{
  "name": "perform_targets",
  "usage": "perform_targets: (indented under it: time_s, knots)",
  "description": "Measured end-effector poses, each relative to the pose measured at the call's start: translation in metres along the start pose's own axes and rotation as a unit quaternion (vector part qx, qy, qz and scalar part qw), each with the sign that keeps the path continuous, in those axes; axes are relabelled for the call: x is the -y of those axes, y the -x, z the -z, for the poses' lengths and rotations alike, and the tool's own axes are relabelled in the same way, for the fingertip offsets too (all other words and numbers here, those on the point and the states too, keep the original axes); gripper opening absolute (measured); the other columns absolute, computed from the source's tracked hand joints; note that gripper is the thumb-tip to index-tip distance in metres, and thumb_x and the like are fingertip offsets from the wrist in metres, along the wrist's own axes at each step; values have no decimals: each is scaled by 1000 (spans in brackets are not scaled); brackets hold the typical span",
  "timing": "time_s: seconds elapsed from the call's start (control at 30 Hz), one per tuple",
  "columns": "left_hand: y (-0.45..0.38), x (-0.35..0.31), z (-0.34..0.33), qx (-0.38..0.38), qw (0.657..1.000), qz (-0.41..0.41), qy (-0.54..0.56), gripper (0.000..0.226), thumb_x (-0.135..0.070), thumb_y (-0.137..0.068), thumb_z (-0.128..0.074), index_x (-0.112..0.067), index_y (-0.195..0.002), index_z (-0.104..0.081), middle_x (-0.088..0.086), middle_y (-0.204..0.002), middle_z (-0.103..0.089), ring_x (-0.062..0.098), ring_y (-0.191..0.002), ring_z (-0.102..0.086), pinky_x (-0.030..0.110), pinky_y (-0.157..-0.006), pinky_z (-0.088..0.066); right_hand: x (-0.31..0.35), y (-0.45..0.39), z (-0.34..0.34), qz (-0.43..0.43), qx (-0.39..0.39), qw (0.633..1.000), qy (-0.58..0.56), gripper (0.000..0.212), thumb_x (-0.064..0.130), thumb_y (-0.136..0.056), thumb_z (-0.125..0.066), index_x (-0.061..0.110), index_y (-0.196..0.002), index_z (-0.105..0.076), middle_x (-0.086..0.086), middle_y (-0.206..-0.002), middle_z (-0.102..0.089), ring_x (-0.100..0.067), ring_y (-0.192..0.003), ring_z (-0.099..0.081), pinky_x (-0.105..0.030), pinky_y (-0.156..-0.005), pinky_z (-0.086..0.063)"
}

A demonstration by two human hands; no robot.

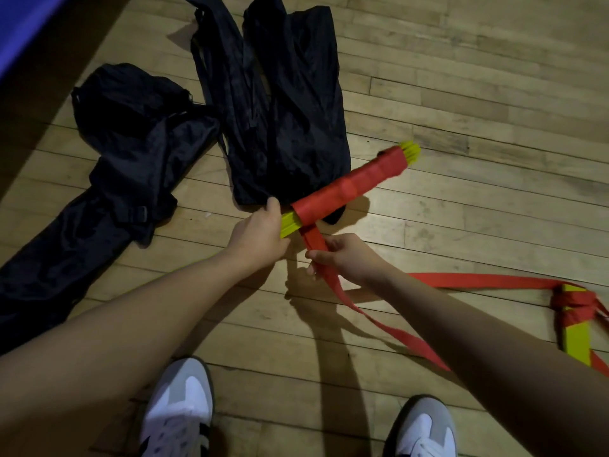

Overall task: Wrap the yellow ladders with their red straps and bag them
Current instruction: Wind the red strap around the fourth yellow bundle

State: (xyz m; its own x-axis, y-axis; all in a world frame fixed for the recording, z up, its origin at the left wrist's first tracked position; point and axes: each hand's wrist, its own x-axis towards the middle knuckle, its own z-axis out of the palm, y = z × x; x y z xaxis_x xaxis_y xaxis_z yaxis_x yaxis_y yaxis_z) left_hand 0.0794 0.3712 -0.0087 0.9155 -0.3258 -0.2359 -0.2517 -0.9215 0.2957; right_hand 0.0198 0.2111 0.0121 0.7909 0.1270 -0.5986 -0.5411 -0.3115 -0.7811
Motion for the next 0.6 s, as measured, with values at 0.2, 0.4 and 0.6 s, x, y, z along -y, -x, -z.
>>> perform_targets:
  time_s: [0.2, 0.4, 0.6]
  knots:
    - [2, -7, 0, 3, 1000, 7, -15, 41, -22, -87, -63, -9, -120, -42, 12, -113, -56, 32, -101, -59, 36, -73, -42, 11, -3, -5, -3, -2, 994, -112, 9, 8, -99, -50, 2, -103, -55, -13, -73, -61, -22, -56, -62, -28, -51, -51]
    - [6, -11, -3, 39, 999, -2, 11, 46, -24, -87, -61, -9, -122, -35, 13, -110, -58, 33, -96, -60, 36, -71, -42, 7, 12, 4, -39, 41, 995, -85, 6, 6, -98, -50, 2, -103, -50, -18, -68, -58, -24, -50, -61, -29, -46, -52]
    - [1, -28, -8, 135, 989, 34, 47, 61, -39, -89, -56, -10, -136, -29, 15, -130, -41, 34, -117, -46, 42, -95, -38, 1, 11, 17, -41, -5, 999, -10, 22, 2, -97, -49, -14, -110, -56, -14, -68, -62, -17, -51, -62, -27, -54, -55]
